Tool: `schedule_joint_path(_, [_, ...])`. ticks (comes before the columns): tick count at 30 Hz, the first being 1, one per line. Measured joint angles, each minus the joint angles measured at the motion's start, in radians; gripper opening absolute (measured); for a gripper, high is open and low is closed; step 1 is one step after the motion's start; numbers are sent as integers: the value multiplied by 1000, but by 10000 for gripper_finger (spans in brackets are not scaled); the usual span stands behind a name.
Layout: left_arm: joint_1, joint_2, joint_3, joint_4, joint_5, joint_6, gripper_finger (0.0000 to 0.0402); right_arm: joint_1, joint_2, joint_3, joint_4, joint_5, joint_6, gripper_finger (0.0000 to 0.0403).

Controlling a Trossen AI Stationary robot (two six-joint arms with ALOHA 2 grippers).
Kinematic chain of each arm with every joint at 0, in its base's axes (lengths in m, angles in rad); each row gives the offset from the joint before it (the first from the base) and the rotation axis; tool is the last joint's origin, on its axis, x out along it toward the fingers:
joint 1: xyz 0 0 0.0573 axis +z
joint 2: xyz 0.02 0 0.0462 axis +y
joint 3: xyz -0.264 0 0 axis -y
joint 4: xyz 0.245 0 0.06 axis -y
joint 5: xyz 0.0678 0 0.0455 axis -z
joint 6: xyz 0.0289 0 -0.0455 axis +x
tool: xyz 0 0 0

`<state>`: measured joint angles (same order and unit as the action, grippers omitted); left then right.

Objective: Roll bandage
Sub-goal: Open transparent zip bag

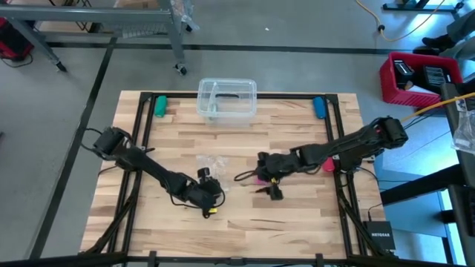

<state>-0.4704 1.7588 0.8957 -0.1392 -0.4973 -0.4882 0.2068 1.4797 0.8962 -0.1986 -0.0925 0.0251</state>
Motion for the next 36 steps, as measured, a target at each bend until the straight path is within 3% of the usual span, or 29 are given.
schedule_joint_path(6, [-9, 40, 1, -43, -60, -9, 182, 25, 53, -60, 321, 58, -7, 308])
schedule_joint_path(11, [13, 53, 2, -55, -68, 9, 178, 23, 130, -68, 416, 120, 0, 308])
schedule_joint_path(18, [53, 54, -2, -54, -7, 32, 105, 23, 250, -69, 562, 126, 47, 308])
schedule_joint_path(24, [80, 55, -3, -56, 66, 51, 13, 23, 305, -69, 599, 126, 74, 308])
schedule_joint_path(36, [41, -48, 42, -84, 74, 71, 0, 24, 222, -69, 509, 127, -1, 308])
